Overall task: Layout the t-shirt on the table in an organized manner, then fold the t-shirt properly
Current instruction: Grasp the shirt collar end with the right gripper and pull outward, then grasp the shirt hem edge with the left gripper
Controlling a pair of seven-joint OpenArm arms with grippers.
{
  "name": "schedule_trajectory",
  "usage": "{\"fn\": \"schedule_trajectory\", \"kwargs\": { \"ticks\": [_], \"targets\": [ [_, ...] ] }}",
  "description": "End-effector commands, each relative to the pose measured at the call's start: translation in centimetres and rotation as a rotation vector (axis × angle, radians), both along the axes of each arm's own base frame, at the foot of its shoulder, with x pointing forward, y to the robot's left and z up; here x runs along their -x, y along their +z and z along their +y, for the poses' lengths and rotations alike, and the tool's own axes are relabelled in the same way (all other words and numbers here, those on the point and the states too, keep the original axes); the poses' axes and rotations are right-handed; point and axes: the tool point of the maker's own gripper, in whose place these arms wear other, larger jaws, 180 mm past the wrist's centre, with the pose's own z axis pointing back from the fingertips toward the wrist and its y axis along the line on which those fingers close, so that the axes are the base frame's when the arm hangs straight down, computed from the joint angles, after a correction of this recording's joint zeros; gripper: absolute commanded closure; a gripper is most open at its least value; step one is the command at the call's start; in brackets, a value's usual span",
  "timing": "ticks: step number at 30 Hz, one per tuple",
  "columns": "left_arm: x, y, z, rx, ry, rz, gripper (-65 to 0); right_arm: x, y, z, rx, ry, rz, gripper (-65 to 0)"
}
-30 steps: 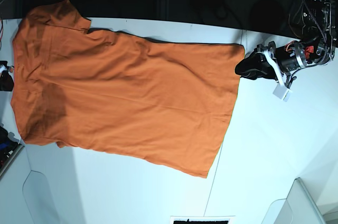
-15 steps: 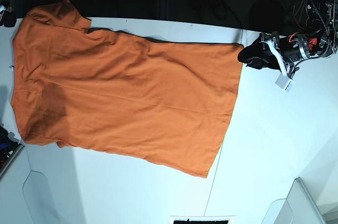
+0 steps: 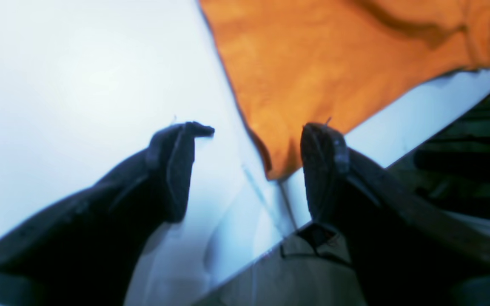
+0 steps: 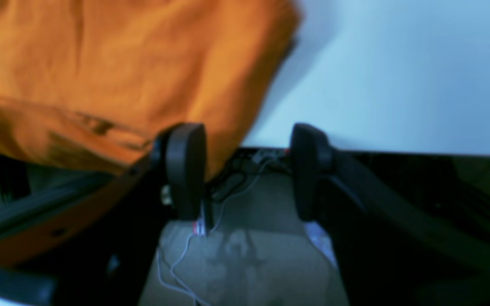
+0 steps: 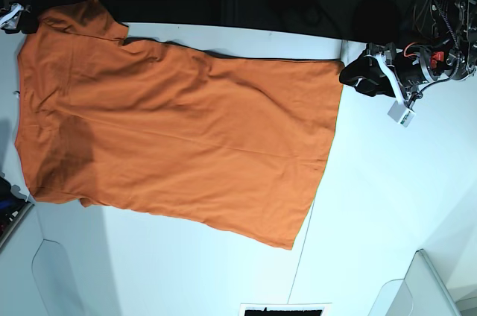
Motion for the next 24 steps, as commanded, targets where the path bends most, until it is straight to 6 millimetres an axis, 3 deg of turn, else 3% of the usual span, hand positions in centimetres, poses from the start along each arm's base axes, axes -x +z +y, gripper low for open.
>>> {"fn": "schedule_trajectory", "kwargs": {
  "ticks": [1,8,13,19,24],
  "targets": [
    [-0.5,0.7,0.3,-0.013,-0.012,-0.031,-42.2,-0.7,0.4,-0.4,0.015,0.017,-0.006,-31.7],
    [-0.1,0.0,0.4,-0.033,-0.019,-0.009,-42.2,-1.6,-1.1,1.2,-0.041,0.036,0.014,-31.7],
    [0.5,-0.3,0.5,-0.04,-0.032,0.022,-42.1,-1.1,-1.4,1.7,-0.054,0.05,0.043,-31.7],
    [2.6,-0.8,-0.1,-0.013,-0.052,0.081,-42.1,0.4,-1.8,1.9,-0.068,0.054,0.091,-31.7],
    [2.6,-0.7,-0.2,-0.009,-0.051,0.079,-42.1,0.5,-1.8,1.9,-0.068,0.056,0.097,-31.6]
  ]
}}
